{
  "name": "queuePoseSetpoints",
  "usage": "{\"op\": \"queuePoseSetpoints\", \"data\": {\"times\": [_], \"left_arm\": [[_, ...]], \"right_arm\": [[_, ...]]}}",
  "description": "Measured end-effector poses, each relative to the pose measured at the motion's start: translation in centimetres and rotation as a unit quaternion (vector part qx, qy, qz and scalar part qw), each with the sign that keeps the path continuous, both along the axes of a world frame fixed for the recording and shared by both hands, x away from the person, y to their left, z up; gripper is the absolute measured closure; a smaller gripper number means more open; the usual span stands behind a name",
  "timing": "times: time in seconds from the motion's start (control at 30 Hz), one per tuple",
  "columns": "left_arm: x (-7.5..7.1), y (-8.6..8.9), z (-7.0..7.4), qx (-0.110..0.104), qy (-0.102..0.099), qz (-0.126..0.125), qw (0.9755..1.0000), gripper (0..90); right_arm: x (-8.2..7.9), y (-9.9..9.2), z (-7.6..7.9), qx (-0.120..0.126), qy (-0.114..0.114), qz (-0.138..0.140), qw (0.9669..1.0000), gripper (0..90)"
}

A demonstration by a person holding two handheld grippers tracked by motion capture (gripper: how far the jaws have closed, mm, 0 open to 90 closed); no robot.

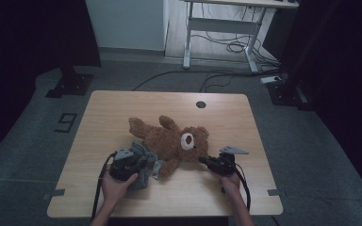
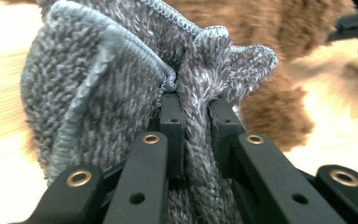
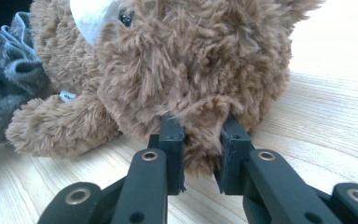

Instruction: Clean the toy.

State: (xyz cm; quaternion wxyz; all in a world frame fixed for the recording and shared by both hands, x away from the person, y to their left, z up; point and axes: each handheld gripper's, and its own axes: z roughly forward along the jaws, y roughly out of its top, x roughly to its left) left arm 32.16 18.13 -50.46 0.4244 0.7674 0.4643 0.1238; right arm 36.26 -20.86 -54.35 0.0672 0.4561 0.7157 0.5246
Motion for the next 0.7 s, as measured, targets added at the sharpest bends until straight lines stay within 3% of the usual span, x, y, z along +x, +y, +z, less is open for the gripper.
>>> {"op": "queuePoseSetpoints", "data": {"times": [0.2, 0.3, 0.33, 0.5, 0.57, 0.6, 0.7], "left_arm": [[-0.2, 1.2, 0.9, -0.017, -0.013, 0.020, 0.9996, 78.6], [-0.3, 0.9, 2.2, -0.022, -0.039, 0.023, 0.9987, 78.6], [-0.1, 0.3, 2.9, -0.022, -0.049, 0.018, 0.9984, 78.7], [0.8, -1.7, 4.4, -0.019, -0.062, 0.001, 0.9979, 78.6], [1.6, -2.9, 5.1, -0.014, -0.068, -0.008, 0.9976, 78.6], [2.7, -4.1, 5.8, -0.007, -0.071, -0.012, 0.9974, 78.6], [3.9, -5.2, 6.2, -0.001, -0.069, -0.018, 0.9974, 78.6]], "right_arm": [[0.0, 0.0, 0.0, 0.000, 0.001, -0.001, 1.0000, 75.5], [0.0, 0.0, -0.1, -0.001, 0.001, -0.002, 1.0000, 75.5], [0.0, 0.0, -0.1, -0.002, 0.001, -0.001, 1.0000, 75.5], [0.0, 0.0, -0.1, -0.002, 0.001, -0.002, 1.0000, 75.5], [0.0, 0.0, -0.1, -0.001, 0.001, -0.001, 1.0000, 75.5], [0.0, 0.0, -0.1, -0.001, 0.001, -0.001, 1.0000, 75.5], [0.0, 0.0, -0.1, -0.001, 0.002, -0.001, 1.0000, 75.5]]}}
